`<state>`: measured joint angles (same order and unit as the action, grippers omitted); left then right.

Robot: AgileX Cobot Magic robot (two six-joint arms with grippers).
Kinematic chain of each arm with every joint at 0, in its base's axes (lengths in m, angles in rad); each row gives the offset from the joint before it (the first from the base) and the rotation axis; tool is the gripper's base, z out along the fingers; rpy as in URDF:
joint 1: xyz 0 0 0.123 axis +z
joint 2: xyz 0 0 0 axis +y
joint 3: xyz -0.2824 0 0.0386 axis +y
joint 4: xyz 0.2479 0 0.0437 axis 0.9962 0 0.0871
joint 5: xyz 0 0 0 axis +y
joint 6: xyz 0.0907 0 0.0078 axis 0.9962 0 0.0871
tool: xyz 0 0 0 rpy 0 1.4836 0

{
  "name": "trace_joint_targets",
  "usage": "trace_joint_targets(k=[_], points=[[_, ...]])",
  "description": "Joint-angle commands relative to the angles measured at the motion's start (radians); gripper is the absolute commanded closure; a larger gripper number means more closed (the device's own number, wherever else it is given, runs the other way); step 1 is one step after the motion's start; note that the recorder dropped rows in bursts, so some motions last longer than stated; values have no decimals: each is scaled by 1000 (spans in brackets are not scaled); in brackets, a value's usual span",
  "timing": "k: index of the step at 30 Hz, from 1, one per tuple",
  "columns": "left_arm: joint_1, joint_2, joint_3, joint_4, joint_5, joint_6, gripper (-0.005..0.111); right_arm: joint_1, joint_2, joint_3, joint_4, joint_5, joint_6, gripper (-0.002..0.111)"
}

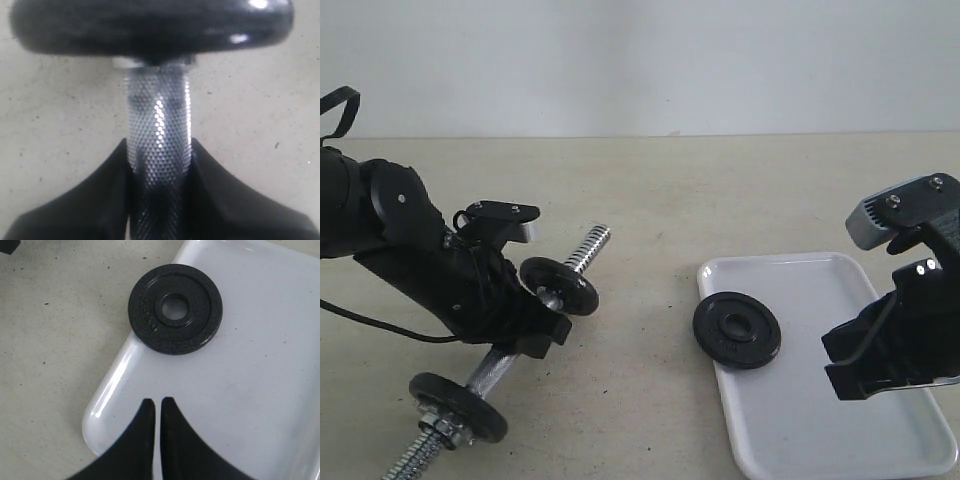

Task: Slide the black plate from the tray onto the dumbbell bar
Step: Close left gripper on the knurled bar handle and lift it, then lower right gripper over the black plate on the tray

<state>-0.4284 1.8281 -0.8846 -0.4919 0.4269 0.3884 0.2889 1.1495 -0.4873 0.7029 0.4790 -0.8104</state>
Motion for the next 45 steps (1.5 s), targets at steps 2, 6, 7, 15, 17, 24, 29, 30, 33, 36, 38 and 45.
trace_joint_targets(k=[2, 6, 7, 15, 17, 24, 29, 30, 33, 36, 38, 45], points=[[-2, -5, -1, 16, -8, 23, 102, 3, 1, -4, -2, -13, -10, 109], [-2, -5, -1, 18, -11, 23, 102, 3, 1, -4, -2, -42, -10, 109], [-2, -5, -1, 18, -11, 23, 102, 3, 1, -4, -2, -44, -10, 109], [-2, -5, -1, 111, -11, 65, 102, 3, 1, -7, 7, -22, -10, 109], [-2, -5, -1, 142, -11, 70, 102, 3, 3, -27, 5, 6, -10, 109], [-2, -5, -1, 176, 24, 167, 102, 3, 161, -241, -89, 170, 37, 109], [-2, -5, -1, 176, 30, 294, 102, 3, 337, -351, -270, 309, 172, 109], [-2, -5, -1, 176, 37, 301, 102, 16, 366, -368, -277, 309, 174, 109], [-2, -5, -1, 176, 37, 301, 102, 100, 432, -432, -347, 283, 261, 109], [-2, -5, -1, 174, 54, 301, 102, 198, 490, -528, -481, 265, 356, 101], [-2, -5, -1, 174, 55, 301, 102, 231, 500, -560, -527, 274, 356, 89], [-2, -5, -1, 174, 59, 301, 102, 249, 502, -565, -560, 205, 393, 20]])
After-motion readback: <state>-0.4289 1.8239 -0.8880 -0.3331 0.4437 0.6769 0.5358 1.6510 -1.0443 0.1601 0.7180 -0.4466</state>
